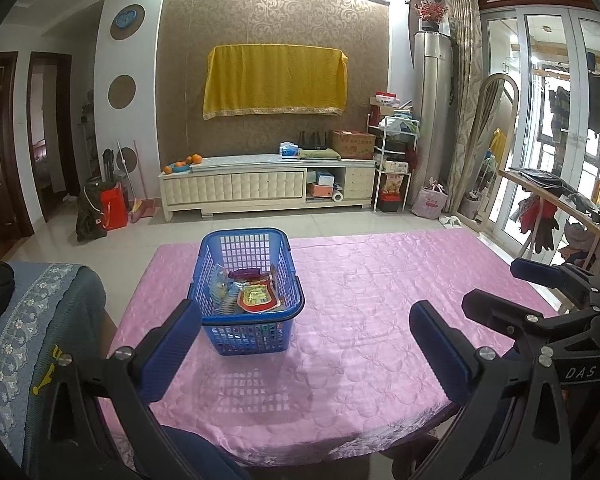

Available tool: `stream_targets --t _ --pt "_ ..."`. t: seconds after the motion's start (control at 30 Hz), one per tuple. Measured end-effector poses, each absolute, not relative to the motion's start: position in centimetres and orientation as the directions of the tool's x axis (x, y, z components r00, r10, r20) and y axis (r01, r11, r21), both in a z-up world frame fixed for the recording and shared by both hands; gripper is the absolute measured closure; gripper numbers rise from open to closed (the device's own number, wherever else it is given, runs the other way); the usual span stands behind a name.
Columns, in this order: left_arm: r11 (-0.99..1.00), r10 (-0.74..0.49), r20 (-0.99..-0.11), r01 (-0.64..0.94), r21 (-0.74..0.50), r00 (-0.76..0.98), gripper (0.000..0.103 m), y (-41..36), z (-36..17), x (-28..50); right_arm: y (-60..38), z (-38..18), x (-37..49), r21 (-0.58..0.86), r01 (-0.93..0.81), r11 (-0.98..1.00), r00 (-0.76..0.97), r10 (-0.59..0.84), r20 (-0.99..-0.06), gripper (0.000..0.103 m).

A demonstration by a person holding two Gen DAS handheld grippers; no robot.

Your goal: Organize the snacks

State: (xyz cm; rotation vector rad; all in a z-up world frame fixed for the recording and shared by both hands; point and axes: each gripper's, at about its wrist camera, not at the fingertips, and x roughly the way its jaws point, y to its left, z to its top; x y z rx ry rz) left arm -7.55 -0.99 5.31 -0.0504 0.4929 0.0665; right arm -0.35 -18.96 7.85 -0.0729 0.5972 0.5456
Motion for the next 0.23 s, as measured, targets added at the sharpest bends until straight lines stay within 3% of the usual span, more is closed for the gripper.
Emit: stream_targets --t 0.23 --pt "0.997 0.041 -0.476 -0.066 -0.037 0.879 0.0 -1.06 5.11 -7.66 -19.05 7.88 -0.33 0.089 -0.507 0.857 0.691 0.466 -0.553 0.0"
